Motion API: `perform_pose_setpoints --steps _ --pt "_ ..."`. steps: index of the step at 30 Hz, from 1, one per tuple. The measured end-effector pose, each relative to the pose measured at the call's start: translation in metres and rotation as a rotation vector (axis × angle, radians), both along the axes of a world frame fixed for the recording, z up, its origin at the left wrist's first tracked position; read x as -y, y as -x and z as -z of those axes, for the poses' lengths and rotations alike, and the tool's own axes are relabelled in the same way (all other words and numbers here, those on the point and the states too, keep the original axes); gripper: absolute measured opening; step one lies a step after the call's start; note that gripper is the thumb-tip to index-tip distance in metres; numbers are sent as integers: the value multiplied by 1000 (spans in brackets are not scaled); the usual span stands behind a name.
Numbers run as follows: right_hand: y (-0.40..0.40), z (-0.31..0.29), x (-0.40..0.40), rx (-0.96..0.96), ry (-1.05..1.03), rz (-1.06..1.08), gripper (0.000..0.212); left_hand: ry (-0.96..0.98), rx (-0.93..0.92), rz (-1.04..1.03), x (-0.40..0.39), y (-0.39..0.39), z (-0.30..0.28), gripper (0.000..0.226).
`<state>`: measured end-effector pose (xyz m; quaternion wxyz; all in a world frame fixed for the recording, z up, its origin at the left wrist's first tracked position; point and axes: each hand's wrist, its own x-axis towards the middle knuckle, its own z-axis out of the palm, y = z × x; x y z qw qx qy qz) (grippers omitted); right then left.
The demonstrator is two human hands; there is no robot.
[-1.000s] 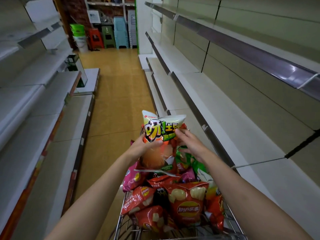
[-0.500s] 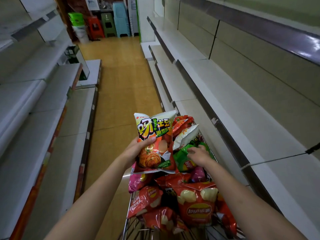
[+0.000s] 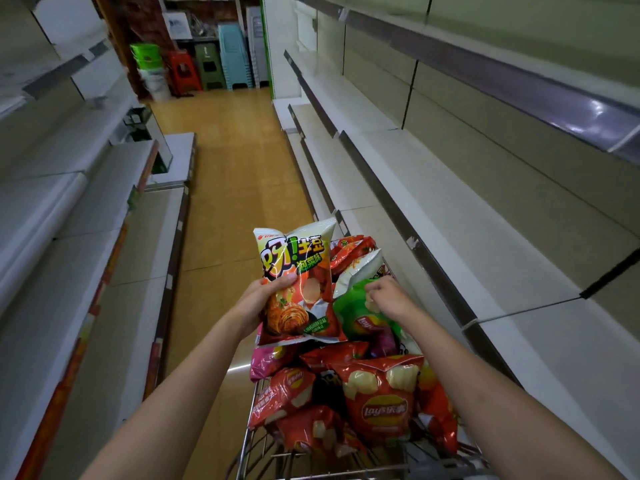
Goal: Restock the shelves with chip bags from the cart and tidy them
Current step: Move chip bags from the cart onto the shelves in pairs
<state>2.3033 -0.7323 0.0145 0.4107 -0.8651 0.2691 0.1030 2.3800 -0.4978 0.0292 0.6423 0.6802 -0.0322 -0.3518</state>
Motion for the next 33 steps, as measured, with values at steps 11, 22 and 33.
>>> perform_pose_setpoints --steps 11,22,33 --pt "73 -95 -3 324 -205 131 30 -34 156 364 18 75 -61 120" --pt "182 -142 -17 508 -554 82 42 -88 145 540 2 176 -97 111" --pt "241 -157 -60 681 -285 56 35 195 89 310 -39 248 -97 108"
